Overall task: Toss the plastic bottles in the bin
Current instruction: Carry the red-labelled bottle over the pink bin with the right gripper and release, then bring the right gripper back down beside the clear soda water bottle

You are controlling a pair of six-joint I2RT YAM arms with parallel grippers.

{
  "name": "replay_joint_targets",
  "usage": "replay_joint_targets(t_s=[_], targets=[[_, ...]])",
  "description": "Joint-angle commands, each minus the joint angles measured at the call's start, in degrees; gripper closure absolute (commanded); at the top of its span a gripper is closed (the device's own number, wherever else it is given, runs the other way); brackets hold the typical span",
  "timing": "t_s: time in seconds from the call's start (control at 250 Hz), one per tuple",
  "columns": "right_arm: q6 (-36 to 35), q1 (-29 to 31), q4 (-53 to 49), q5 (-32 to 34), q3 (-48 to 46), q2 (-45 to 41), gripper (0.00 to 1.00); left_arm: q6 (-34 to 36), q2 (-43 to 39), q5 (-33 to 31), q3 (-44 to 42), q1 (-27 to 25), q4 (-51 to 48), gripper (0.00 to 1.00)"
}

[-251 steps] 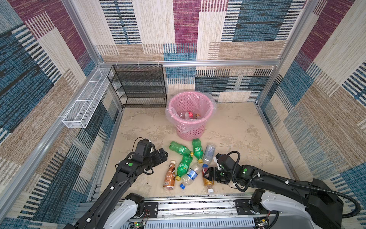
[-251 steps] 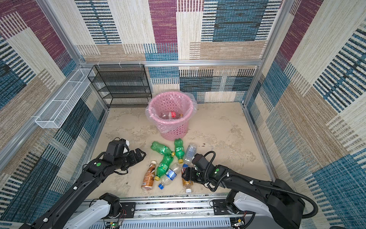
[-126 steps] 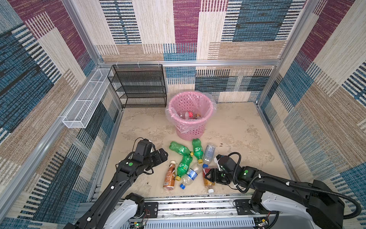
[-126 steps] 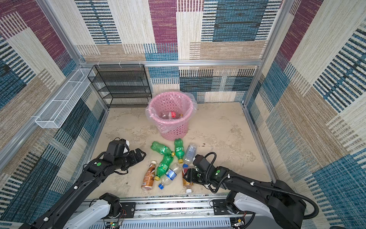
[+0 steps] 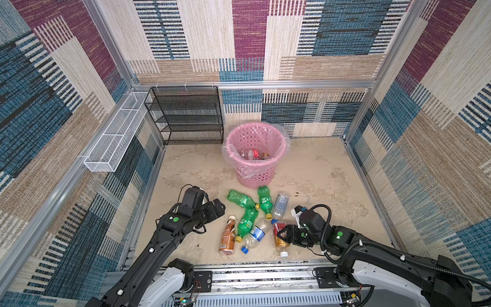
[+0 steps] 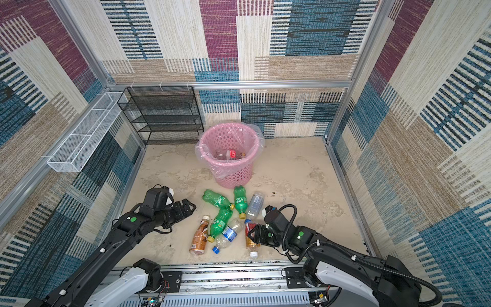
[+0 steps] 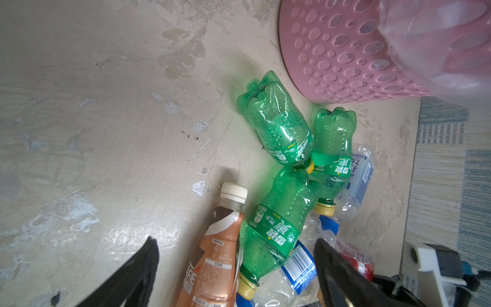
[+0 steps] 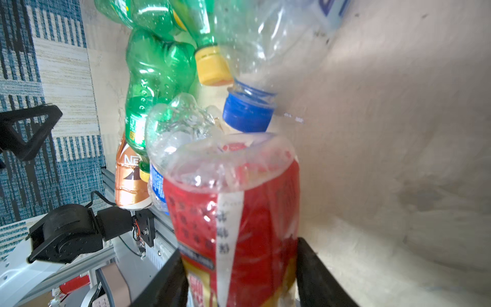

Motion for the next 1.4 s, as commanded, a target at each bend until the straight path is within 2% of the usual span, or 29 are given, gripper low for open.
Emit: replay_joint_targets(t_s=[0.0, 0.32, 0.424, 0.504, 0.608, 0.692, 0.784, 0.868, 1.144, 1.396], targets=[[0.4, 0.0, -1.7, 2.6, 1.4, -1.1, 0.41, -0.4, 0.2, 0.3, 0.6, 0.1, 1.4, 0.08], [-2.1, -2.6, -4.3, 5.6, 6.6, -3.7, 0.42, -0.4, 0.1, 0.0, 0.7, 0.1, 1.1, 0.08], [-7.2, -6.8, -3.2, 5.6, 12.3, -2.2, 0.42, -0.4, 0.3, 0.2, 1.0, 0.1, 1.3, 0.08], [-14.6, -11.8, -1.2, 4.6, 24.0, 3.6, 0.42, -0.2, 0.9, 0.2, 2.5, 0.1, 0.9, 0.08], [-24.9, -13.2, -0.9, 7.6, 49.1, 15.3, 0.39, 0.4, 2.4, 0.3, 6.2, 0.1, -0.1, 0.08], [-29.0, -13.2, -2.0, 9.4, 66.1, 23.0, 0.25, 1.2, 3.3, 0.0, 10.2, 0.2, -2.3, 0.09], [-31.1, -13.4, -4.2, 10.8, 73.6, 27.3, 0.11, 1.9, 2.5, -1.5, 12.7, 0.2, -4.4, 0.09], [-29.8, -13.3, -3.1, 11.3, 69.5, 25.4, 0.08, 2.0, 0.5, -3.0, 12.2, 0.1, -5.2, 0.09], [-22.7, -13.8, -1.9, 11.9, 43.6, 13.1, 0.08, 1.2, -1.2, -2.6, 6.7, 0.6, -4.1, 0.09], [-14.7, -13.9, 0.0, 5.7, 22.3, 6.7, 0.13, 0.2, -1.0, -0.8, 3.9, 0.6, -2.3, 0.09]])
